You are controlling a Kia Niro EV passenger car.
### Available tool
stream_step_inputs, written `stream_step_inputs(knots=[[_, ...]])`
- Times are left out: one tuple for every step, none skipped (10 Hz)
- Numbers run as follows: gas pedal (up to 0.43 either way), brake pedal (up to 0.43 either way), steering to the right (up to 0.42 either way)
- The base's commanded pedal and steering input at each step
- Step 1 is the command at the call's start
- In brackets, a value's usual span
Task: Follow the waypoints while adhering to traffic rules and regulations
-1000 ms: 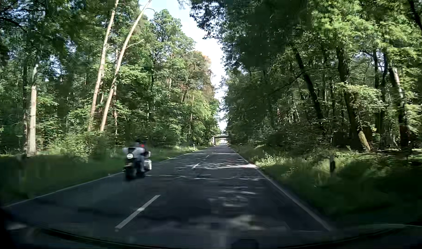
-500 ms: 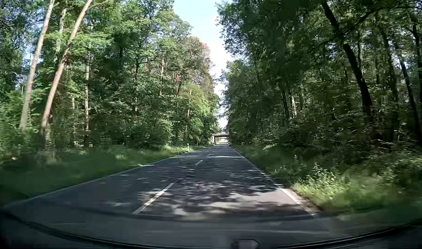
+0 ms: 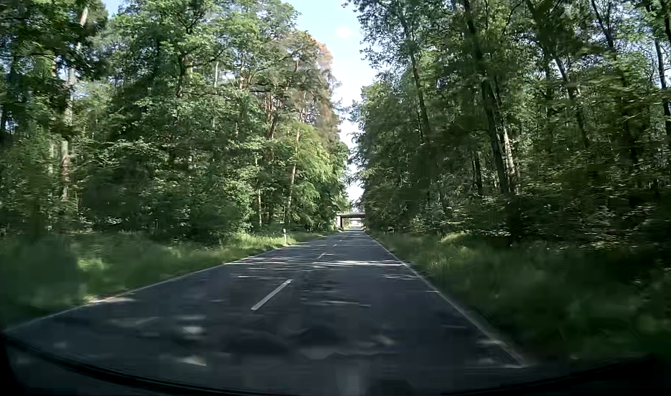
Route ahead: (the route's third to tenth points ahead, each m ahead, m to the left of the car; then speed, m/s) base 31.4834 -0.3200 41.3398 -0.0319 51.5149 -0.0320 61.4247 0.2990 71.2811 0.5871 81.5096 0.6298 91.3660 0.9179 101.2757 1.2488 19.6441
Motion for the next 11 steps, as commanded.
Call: stream_step_inputs(knots=[[0.059, 0.03, 0.0], [0.059, 0.03, 0.0], [0.059, 0.03, 0.0], [0.059, 0.03, 0.0], [0.059, 0.03, 0.0], [0.059, 0.03, 0.0], [0.059, 0.03, 0.0], [0.059, 0.03, 0.0], [0.059, 0.03, 0.0], [0.059, 0.03, 0.0], [0.059, 0.03, 0.0]])
